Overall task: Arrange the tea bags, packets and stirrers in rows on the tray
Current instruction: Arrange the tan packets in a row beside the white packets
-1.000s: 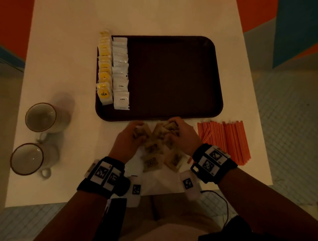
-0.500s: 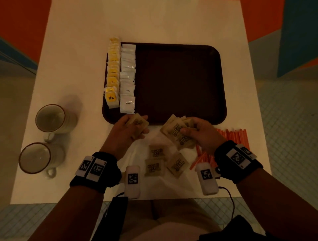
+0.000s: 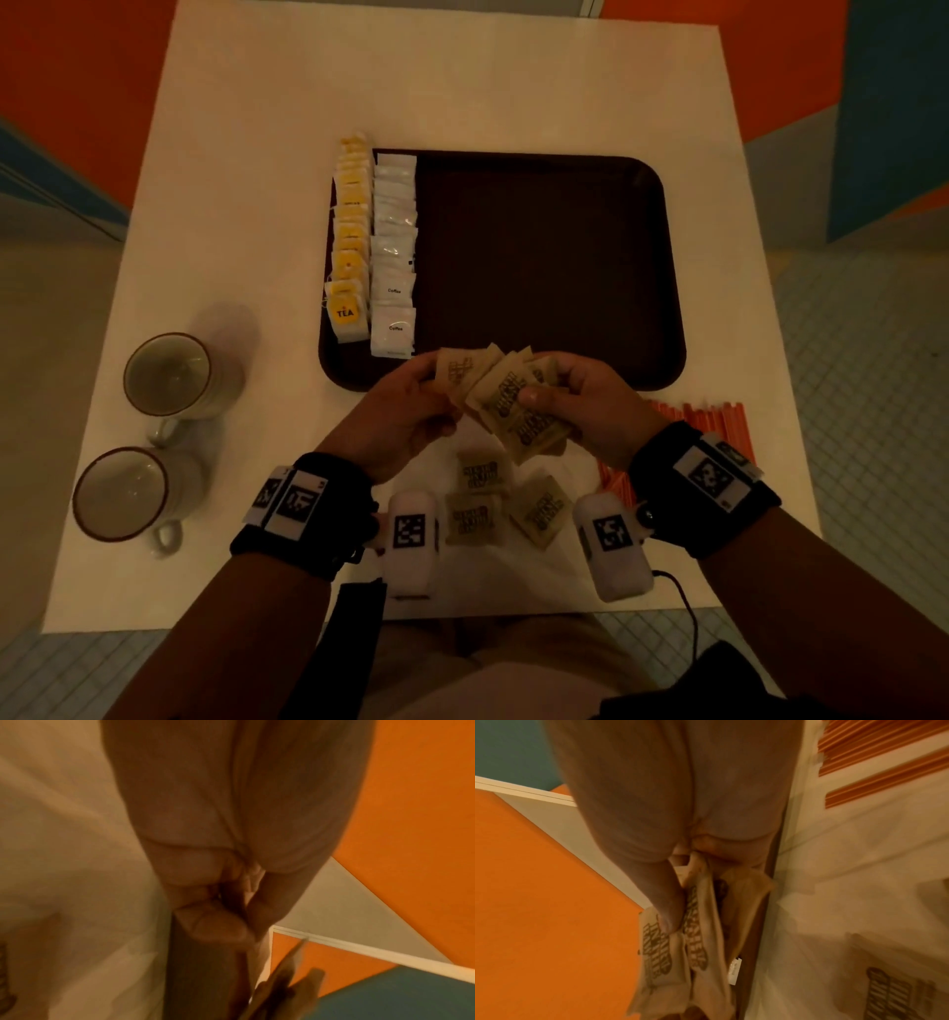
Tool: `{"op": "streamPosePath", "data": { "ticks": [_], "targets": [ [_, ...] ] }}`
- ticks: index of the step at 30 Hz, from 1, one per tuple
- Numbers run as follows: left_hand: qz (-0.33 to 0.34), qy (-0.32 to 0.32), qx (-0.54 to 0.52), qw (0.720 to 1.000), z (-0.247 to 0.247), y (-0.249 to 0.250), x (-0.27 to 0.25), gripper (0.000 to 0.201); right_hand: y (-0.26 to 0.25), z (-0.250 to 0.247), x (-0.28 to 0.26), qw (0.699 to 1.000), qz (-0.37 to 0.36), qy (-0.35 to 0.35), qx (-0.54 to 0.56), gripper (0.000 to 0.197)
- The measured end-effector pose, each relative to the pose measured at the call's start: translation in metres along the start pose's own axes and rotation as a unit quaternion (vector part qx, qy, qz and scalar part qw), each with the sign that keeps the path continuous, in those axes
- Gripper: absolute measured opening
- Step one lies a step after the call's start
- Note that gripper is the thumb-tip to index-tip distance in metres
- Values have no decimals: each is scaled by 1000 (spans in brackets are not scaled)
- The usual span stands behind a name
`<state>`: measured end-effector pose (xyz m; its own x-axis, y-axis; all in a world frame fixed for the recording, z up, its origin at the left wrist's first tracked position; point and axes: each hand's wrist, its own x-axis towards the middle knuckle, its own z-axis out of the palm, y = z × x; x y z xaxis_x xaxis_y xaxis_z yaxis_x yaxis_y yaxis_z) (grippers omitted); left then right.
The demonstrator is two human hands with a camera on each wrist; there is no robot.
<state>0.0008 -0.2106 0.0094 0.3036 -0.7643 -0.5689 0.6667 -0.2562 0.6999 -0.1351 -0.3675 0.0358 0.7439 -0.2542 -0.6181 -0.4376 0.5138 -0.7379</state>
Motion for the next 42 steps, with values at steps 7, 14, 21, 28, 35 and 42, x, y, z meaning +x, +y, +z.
{"op": "streamPosePath", "data": {
  "ticks": [7, 14, 21, 28, 35, 42],
  "targets": [
    [45, 57, 74, 995, -6, 12, 2, 16, -1, 1, -1, 1000, -13, 2, 11, 20],
    [32, 48, 8, 998, 10, 6, 3, 34, 2, 12, -2, 999, -33, -11, -9, 20],
    [11, 13, 54, 998, 17, 5, -4, 31, -3, 12, 3, 998, -49, 16, -44, 19],
    [-78, -52, -60, 994, 5, 27, -8, 50, -36, 2, -2, 968, -30, -80, -234, 17],
    [-68, -52, -73, 994, 24, 17, -3, 55, -31, 10, 4, 990, -64, -9, -125, 21],
    [-20, -15, -94, 995, 18, 13, 0, 65, -18, 1, 1, 994, -26, -19, 106, 35]
  ]
}}
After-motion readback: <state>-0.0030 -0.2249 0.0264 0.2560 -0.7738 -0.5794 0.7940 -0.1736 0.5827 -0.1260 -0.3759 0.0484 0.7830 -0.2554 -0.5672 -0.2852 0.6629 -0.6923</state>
